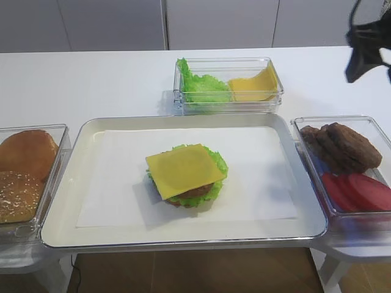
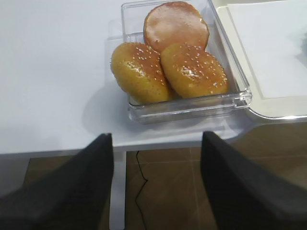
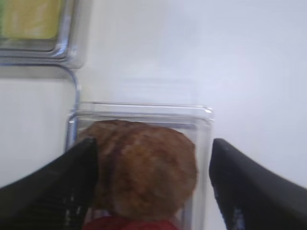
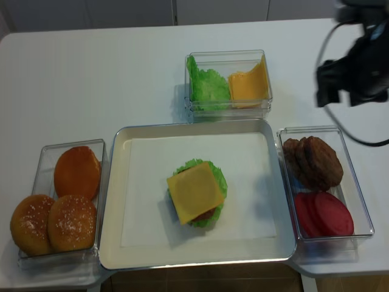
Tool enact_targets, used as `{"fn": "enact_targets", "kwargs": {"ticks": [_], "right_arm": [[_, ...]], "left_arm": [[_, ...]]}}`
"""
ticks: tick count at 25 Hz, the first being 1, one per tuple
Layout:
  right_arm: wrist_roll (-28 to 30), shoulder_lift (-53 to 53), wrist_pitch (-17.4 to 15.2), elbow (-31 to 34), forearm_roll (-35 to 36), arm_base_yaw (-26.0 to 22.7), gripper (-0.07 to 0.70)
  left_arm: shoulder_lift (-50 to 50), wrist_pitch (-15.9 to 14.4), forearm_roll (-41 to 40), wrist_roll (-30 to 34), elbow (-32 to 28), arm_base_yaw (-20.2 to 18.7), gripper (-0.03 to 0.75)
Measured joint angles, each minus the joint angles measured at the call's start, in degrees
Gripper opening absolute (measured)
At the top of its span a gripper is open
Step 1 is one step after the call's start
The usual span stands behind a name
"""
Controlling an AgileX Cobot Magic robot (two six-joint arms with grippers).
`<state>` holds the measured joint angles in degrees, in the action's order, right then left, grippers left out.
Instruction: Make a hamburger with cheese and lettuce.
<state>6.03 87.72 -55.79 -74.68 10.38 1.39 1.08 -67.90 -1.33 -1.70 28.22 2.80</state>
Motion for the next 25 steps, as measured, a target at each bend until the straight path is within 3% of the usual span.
{"fn": "enact_targets", "kwargs": {"ticks": [4,12,25], "right_arm": [[-1.5,-2.4,-2.7,0.0,-3.3,-3.8,0.564],[-2.7,-7.5,-4.7,2.5,-3.6,-3.9,0.563],[-2.8,-37.3,-9.0,24.9,-1.4,-3.9,0.562]], "left_arm": [[0.0,0.0,0.0,0.0,0.0,0.0,0.433],[0.0,0.0,0.0,0.0,0.0,0.0,0.433],[0.0,0.0,0.0,0.0,0.0,0.0,0.433]]}}
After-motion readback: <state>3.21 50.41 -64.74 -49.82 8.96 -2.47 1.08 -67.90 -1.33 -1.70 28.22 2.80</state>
